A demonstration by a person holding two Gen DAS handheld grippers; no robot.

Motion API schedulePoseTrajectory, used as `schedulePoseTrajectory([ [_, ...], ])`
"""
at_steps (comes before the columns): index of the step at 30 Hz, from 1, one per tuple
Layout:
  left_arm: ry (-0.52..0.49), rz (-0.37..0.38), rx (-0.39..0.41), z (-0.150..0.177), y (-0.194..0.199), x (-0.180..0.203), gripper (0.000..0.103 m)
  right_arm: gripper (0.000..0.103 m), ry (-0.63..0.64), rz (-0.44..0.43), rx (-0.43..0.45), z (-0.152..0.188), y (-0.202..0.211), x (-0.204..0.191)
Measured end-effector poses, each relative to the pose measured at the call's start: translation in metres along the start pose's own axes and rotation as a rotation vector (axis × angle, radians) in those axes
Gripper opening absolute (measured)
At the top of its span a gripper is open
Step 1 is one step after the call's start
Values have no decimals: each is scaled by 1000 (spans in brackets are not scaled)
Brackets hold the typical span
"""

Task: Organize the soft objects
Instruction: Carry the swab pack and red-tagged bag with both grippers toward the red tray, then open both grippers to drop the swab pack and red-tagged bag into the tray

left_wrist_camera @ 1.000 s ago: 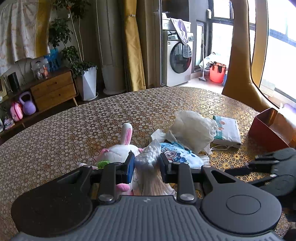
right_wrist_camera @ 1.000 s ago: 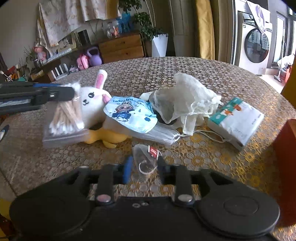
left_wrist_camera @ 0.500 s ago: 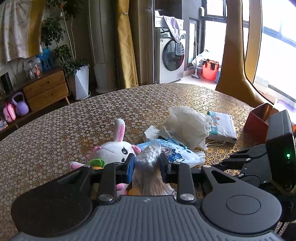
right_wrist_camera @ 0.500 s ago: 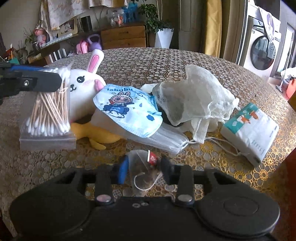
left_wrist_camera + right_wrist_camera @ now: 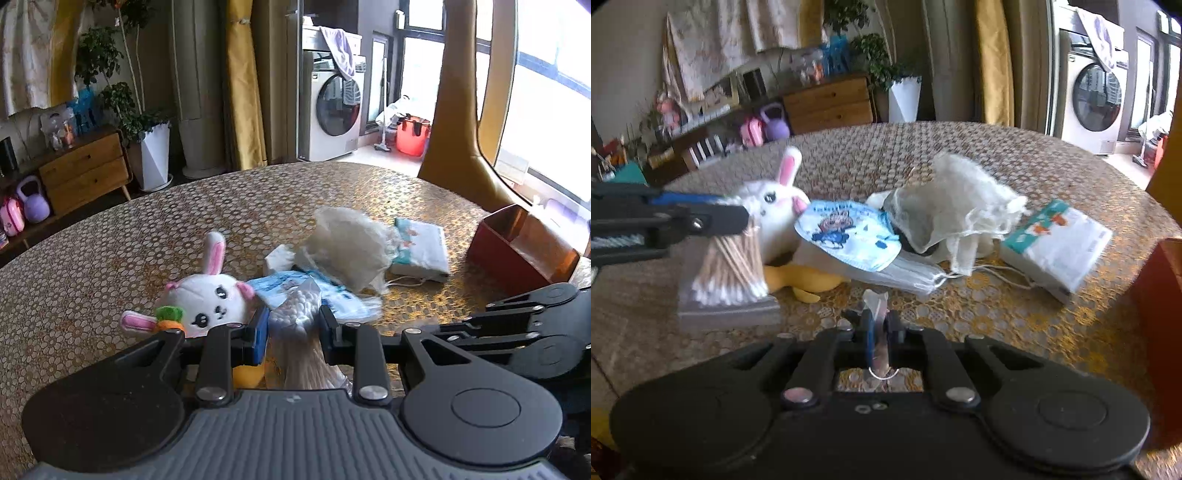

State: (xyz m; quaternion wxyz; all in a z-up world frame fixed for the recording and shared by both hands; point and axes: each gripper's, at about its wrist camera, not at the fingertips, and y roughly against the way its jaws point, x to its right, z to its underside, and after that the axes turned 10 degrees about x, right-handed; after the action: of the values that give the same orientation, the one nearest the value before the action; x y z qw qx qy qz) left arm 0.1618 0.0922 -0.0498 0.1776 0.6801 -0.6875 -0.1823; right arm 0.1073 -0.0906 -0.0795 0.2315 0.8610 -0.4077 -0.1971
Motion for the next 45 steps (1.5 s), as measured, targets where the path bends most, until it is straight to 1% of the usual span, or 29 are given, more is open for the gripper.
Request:
schedulePoseTrajectory([
  [7, -31, 59, 28, -18, 17, 40, 28, 7, -93, 10, 61, -12, 62, 19],
  [13, -46, 132, 43, -38, 23, 84, 28, 7, -136, 47, 125, -20, 112, 42],
  [19, -86, 198, 48, -57, 19, 135, 28, 7, -156, 126, 174, -24, 149, 77],
  [24, -123, 248, 49, -69, 9, 181, 28, 7, -186, 195, 202, -20, 172, 110],
  [30, -148, 309, 36, -84, -10, 232, 28, 7, -214, 267, 212, -12, 189, 149],
  [34, -161, 333, 31, -91, -29, 261, 28, 7, -231, 313, 217, -9, 192, 173],
  [39, -177, 338, 30, -99, -60, 292, 28, 7, -248, 356, 216, -4, 189, 199],
  [45, -173, 331, -11, -99, -107, 318, 28, 7, -234, 386, 192, 0, 171, 220],
])
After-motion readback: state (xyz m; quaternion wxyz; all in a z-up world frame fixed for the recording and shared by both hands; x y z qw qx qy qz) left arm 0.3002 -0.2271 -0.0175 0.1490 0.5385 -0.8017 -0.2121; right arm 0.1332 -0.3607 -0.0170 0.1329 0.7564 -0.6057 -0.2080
